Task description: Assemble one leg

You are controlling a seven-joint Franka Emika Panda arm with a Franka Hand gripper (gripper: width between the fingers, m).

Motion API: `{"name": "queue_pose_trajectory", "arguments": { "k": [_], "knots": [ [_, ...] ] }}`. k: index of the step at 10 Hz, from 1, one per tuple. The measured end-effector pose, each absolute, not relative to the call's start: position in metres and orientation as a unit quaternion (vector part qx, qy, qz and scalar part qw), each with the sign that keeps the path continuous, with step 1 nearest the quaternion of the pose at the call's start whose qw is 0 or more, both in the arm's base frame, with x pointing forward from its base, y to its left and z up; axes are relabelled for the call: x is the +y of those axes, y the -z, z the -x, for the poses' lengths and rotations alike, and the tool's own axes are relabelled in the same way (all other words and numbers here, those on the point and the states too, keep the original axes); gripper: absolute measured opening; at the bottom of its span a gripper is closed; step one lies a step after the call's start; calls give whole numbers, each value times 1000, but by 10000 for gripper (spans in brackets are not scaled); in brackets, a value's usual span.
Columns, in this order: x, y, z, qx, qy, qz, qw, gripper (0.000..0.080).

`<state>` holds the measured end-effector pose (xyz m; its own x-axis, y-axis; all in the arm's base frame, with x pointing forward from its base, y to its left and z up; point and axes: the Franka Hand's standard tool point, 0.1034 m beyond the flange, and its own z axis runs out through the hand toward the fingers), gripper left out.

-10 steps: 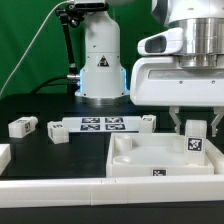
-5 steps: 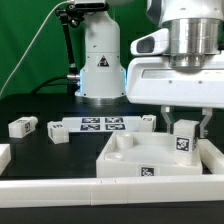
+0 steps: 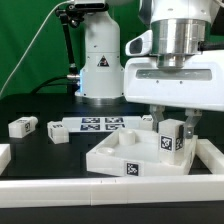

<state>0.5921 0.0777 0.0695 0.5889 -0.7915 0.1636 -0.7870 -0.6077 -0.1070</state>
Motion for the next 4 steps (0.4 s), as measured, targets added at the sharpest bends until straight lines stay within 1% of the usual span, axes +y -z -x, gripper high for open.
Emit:
{"name": "queue_pose_trajectory", "arguments": {
  "k": [1,2,3,4],
  "knots": [
    [78,-69,-592,443,97,891,11,559],
    [78,-69,-592,443,97,891,11,559],
    [78,-69,-592,443,97,891,11,631],
    [78,-69,-592,443,97,891,11,646]
  ]
}}
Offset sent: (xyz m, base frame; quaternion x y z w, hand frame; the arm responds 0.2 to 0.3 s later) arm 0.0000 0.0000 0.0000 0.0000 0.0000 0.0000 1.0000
